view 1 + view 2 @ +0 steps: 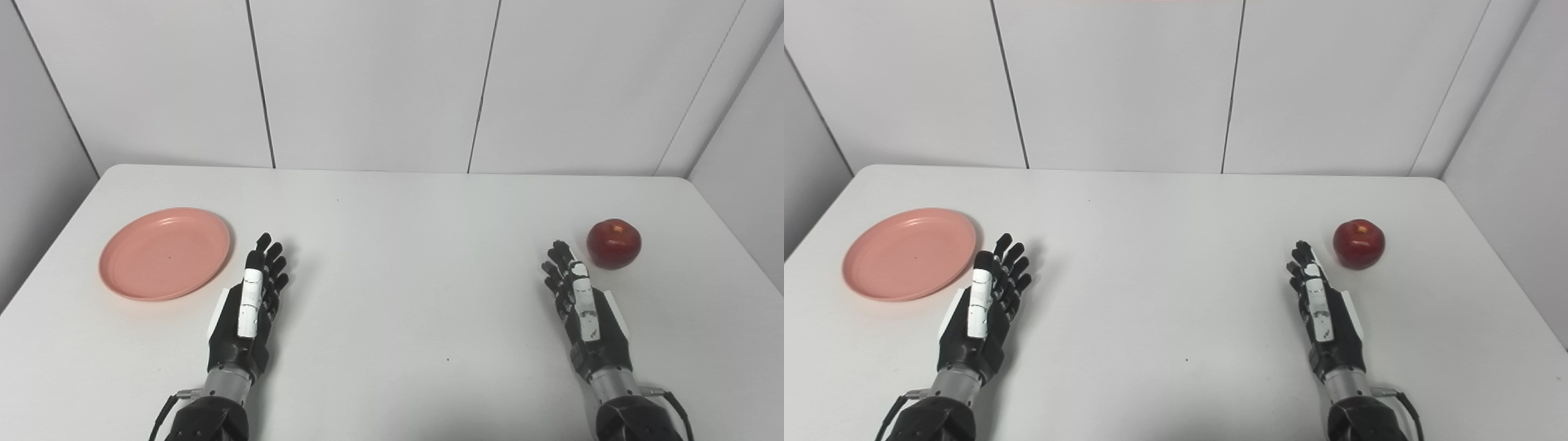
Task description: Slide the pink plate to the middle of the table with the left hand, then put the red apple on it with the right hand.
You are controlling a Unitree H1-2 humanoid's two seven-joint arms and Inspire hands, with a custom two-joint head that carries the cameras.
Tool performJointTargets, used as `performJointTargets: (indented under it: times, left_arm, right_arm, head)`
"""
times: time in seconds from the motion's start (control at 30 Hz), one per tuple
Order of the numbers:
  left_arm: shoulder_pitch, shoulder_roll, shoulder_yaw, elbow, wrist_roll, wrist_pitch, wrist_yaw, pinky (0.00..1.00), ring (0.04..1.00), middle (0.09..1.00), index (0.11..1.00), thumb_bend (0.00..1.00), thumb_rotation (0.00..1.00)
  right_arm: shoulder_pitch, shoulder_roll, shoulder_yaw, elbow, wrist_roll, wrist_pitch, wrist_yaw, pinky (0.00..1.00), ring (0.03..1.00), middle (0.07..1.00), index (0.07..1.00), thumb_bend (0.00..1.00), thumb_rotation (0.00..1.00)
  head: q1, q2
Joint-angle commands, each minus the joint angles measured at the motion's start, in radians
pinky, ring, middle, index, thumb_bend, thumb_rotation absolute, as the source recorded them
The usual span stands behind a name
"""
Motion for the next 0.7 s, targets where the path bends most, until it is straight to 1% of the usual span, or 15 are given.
performJointTargets:
  times: [0.0, 0.37, 0.4, 0.43, 0.47, 0.5, 0.53, 0.57, 0.6, 0.63, 0.67]
  left_arm:
    - [0.037, -0.011, 0.006, -0.009, -0.003, -0.021, -0.011, 1.0, 1.0, 1.0, 1.0, 0.88, 0.95]
    - [0.037, -0.013, 0.004, -0.008, 0.002, -0.023, -0.007, 1.0, 1.0, 1.0, 1.0, 0.86, 0.95]
    - [0.037, -0.016, 0.003, -0.005, 0.004, -0.025, -0.005, 1.0, 1.0, 1.0, 1.0, 0.86, 0.95]
    - [0.037, -0.018, 0.002, -0.003, 0.006, -0.027, -0.004, 1.0, 1.0, 1.0, 1.0, 0.86, 0.95]
    - [0.037, -0.021, 0.0, 0.003, 0.007, -0.03, -0.003, 1.0, 1.0, 1.0, 1.0, 0.86, 0.95]
    - [0.037, -0.023, -0.001, 0.007, 0.008, -0.032, -0.003, 1.0, 1.0, 1.0, 1.0, 0.86, 0.95]
    - [0.036, -0.029, -0.005, 0.011, 0.012, -0.034, 0.001, 1.0, 1.0, 1.0, 1.0, 0.86, 0.95]
    - [0.036, -0.033, -0.008, 0.014, 0.016, -0.035, 0.004, 1.0, 1.0, 1.0, 1.0, 0.87, 0.95]
    - [0.036, -0.042, -0.012, 0.019, 0.021, -0.038, 0.011, 1.0, 1.0, 1.0, 1.0, 0.87, 0.95]
    - [0.036, -0.049, -0.015, 0.022, 0.025, -0.041, 0.016, 1.0, 1.0, 1.0, 1.0, 0.87, 0.95]
    - [0.036, -0.056, -0.022, 0.027, 0.032, -0.045, 0.02, 1.0, 1.0, 1.0, 1.0, 0.86, 0.95]
  right_arm:
    - [-0.016, -0.007, 0.003, 0.009, 0.003, -0.026, 0.011, 1.0, 0.959, 0.968, 0.961, 0.95, 1.0]
    - [-0.016, -0.009, 0.003, 0.015, -0.002, -0.027, 0.011, 0.99, 0.953, 0.966, 0.96, 0.97, 1.0]
    - [-0.016, -0.011, 0.002, 0.019, -0.001, -0.03, 0.013, 0.99, 0.952, 0.965, 0.958, 0.98, 1.0]
    - [-0.016, -0.013, 0.002, 0.021, 0.0, -0.033, 0.015, 0.99, 0.951, 0.965, 0.959, 0.98, 1.0]
    - [-0.015, -0.016, -0.001, 0.025, 0.004, -0.037, 0.018, 0.99, 0.951, 0.965, 0.959, 0.98, 1.0]
    - [-0.015, -0.017, -0.003, 0.028, 0.006, -0.04, 0.019, 0.98, 0.951, 0.964, 0.954, 0.97, 1.0]
    - [-0.014, -0.02, -0.007, 0.033, 0.012, -0.044, 0.023, 0.98, 0.951, 0.963, 0.952, 0.96, 1.0]
    - [-0.014, -0.022, -0.01, 0.037, 0.016, -0.047, 0.025, 0.98, 0.952, 0.963, 0.952, 0.96, 1.0]
    - [-0.014, -0.027, -0.015, 0.048, 0.024, -0.055, 0.032, 0.98, 0.952, 0.963, 0.953, 0.95, 1.0]
    - [-0.015, -0.031, -0.018, 0.055, 0.03, -0.062, 0.037, 0.98, 0.957, 0.967, 0.958, 0.94, 1.0]
    - [-0.015, -0.038, -0.023, 0.066, 0.039, -0.072, 0.045, 0.99, 0.96, 0.969, 0.961, 0.94, 1.0]
  head:
    - [0.005, -0.003]
    - [0.014, -0.008]
    - [0.036, -0.012]
    - [0.036, -0.012]
    - [0.066, -0.019]
    - [0.066, -0.019]
    - [0.106, -0.032]
    - [0.106, -0.032]
    - [0.155, -0.05]
    - [0.155, -0.05]
    - [0.19, -0.065]
